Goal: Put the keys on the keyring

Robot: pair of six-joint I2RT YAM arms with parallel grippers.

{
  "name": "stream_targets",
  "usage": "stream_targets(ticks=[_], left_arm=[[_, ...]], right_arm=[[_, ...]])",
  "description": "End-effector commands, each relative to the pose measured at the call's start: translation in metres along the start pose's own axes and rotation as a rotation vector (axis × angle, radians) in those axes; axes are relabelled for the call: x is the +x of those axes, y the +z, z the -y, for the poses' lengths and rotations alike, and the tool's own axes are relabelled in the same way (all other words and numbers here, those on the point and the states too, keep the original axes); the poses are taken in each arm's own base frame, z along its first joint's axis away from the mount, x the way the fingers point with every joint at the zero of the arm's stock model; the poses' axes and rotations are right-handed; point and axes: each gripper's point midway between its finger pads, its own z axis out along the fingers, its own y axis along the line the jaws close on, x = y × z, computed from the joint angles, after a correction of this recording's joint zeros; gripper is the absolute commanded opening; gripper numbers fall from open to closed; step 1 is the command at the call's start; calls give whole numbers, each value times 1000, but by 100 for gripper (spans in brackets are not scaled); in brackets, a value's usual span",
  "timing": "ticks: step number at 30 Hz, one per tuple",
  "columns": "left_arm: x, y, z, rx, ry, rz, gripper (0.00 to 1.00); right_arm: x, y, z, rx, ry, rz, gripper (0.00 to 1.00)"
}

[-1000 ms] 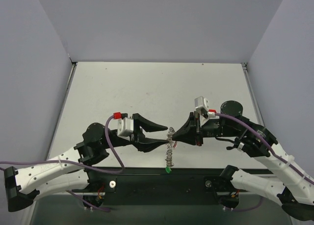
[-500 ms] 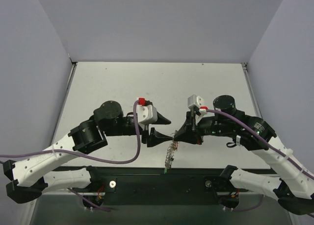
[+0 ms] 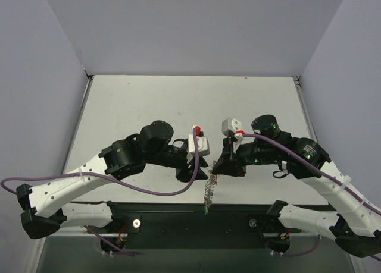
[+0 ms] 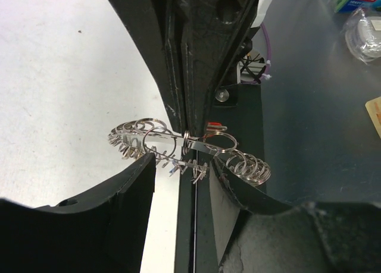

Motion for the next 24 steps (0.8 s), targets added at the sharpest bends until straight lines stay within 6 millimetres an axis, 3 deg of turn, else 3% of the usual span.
stream_targets(ticks=[1,11,14,21,24], left_arm=[[-21,-4,10,46,38,62,51],[-24,4,10,67,36,88,51],[-27,7,9,68,37,99,45],[-29,11,7,74,40,97,23],[-27,13,7,81,37,86,0]], right_arm=[[-22,-8,-8,-18,-60,66,0],[-22,-7,-9,-30,-62,66,0],[-22,-7,-10,-33,-63,66,0],[-22,-7,-10,-30,-69,72,0],[-22,-7,-9,-24,-72,76,0]])
